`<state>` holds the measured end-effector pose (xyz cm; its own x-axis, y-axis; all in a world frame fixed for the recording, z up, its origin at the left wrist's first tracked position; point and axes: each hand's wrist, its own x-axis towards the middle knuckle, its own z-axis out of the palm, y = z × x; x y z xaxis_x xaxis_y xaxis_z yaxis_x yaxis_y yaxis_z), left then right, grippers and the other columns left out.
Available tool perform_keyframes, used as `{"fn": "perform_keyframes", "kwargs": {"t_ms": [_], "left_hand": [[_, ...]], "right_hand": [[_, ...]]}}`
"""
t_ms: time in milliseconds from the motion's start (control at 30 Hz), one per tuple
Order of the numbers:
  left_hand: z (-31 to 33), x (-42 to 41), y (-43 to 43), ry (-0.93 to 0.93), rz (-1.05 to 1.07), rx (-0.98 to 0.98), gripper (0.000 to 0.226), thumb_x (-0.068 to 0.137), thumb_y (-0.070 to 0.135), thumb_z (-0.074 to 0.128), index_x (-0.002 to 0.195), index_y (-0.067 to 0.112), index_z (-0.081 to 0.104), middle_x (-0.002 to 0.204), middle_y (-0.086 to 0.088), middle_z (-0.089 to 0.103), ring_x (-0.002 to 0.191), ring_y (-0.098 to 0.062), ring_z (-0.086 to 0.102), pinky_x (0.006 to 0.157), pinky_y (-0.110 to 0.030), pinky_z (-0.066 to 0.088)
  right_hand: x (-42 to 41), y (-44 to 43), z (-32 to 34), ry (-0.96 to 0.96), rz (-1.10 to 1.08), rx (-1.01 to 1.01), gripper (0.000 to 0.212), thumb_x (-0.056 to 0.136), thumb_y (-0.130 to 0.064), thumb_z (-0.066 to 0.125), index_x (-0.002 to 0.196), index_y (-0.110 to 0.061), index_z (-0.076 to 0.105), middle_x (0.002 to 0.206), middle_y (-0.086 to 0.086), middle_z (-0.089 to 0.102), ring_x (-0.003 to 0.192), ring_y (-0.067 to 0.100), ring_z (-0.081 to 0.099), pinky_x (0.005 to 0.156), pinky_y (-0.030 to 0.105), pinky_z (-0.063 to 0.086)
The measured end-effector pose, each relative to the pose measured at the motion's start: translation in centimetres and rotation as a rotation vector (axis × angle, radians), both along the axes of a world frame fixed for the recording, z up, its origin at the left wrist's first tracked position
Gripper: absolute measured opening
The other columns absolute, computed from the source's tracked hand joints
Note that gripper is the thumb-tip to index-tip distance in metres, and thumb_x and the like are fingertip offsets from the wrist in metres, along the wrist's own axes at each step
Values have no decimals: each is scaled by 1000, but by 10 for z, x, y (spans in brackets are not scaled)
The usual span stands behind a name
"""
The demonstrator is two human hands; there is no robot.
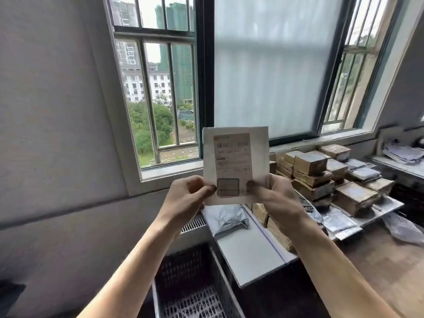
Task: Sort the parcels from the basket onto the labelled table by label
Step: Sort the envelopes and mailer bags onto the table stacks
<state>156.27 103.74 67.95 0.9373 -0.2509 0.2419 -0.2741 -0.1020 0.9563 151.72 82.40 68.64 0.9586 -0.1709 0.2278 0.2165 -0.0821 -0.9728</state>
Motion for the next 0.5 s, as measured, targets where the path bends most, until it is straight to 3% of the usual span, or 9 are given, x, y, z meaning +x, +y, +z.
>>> {"fn": "perform_keyframes", "kwargs": {"t_ms": [67,200,333,400,433,500], "left_hand": [[-16,-6,-18,31,-32,29,12,96,11,70,87,9,76,77,-4,73,59,-9,53,62,-24,46],[-49,-9,-61,82,-51,39,13,98,9,67,88,4,74,79,-7,74,65,-8,58,64,-20,45],[-77,0,-115,137,-25,39,13,98,6,67,90,-1,74,78,-2,74,62,-1,61,58,-12,44],[-92,12,-147,177,-7,51,13,98,7,68,91,-2,75,78,-3,74,60,-1,60,58,-14,43],[-100,19,-165,189,2,56,13,97,7,69,90,-2,75,76,-3,74,60,-2,60,58,-14,43],[-116,28,-204,212,26,55,15,96,5,69,84,0,74,70,1,70,58,-2,57,57,-13,42]], "right_hand": [[-12,-15,-14,29,-41,-35,22,100,3,58,93,-13,70,82,-9,80,81,5,76,73,17,59],[-22,-51,-48,94,-135,-85,18,101,-2,60,98,-14,73,97,0,80,95,14,76,88,29,61],[-18,-102,-76,184,-145,-119,12,99,-5,64,100,-9,75,90,-4,79,80,5,75,65,16,56],[-14,-135,-88,219,-138,-136,13,99,-5,65,99,-11,76,86,-6,80,78,5,74,63,12,51],[-10,-153,-93,225,-147,-142,12,99,-6,66,97,-13,76,85,-4,80,79,10,74,66,15,51],[-1,-191,-105,258,-146,-144,7,98,-12,68,96,-10,75,89,13,78,75,28,69,68,32,51]]}}
